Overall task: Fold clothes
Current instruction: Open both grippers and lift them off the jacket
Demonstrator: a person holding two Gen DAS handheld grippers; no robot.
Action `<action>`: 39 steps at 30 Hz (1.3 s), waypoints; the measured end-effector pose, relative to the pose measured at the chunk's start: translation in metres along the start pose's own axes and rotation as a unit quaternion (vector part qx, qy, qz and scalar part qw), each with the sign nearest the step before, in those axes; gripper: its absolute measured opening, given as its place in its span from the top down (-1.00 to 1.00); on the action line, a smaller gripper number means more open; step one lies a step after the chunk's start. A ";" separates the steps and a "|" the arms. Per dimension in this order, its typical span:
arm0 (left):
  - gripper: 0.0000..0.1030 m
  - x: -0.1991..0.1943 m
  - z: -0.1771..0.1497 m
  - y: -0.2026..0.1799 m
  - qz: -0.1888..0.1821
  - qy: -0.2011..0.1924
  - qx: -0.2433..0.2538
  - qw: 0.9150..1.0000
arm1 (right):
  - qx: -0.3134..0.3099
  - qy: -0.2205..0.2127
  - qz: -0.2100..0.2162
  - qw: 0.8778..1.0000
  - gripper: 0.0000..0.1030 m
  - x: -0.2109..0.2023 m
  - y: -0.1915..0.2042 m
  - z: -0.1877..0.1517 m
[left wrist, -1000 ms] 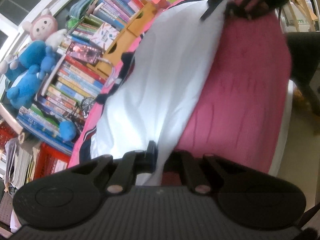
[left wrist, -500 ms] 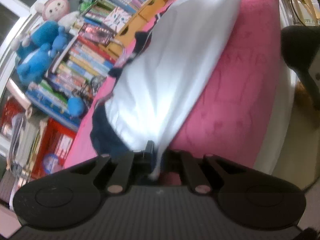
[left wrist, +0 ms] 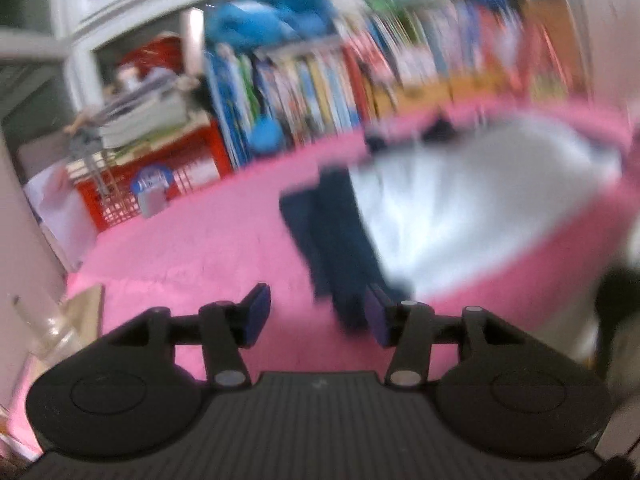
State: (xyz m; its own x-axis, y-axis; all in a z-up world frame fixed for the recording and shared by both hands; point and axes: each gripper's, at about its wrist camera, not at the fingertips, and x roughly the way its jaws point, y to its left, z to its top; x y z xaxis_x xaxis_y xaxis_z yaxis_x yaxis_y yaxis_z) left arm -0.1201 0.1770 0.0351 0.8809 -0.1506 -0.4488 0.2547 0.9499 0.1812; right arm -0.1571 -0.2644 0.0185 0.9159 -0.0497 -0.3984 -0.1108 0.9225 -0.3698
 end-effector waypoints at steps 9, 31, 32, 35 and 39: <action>-0.01 0.048 0.053 -0.096 -0.109 -0.025 0.004 0.994 | 0.137 -0.081 0.091 0.983 0.25 0.038 0.081 0.061; 0.15 0.231 0.106 -0.121 0.003 0.109 0.022 0.994 | 0.175 -0.023 0.081 0.981 0.14 0.048 0.136 0.044; 0.15 0.239 0.111 -0.117 0.000 0.115 0.003 0.993 | 0.175 -0.023 0.081 0.981 0.14 0.048 0.135 0.044; 0.15 0.252 0.120 -0.113 0.001 0.130 -0.018 0.991 | 0.171 -0.024 0.080 0.982 0.14 0.048 0.136 0.043; 0.16 0.240 0.116 -0.119 0.013 0.126 0.003 0.992 | 0.168 -0.027 0.078 0.982 0.14 0.047 0.136 0.043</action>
State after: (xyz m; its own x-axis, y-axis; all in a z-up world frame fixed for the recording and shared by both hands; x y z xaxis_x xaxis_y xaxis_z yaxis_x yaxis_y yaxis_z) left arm 0.1073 -0.0038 0.0073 0.7600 -0.0530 -0.6477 0.2373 0.9505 0.2006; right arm -0.1126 -0.1248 -0.0147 0.9181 0.1141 -0.3797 -0.1257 0.9921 -0.0057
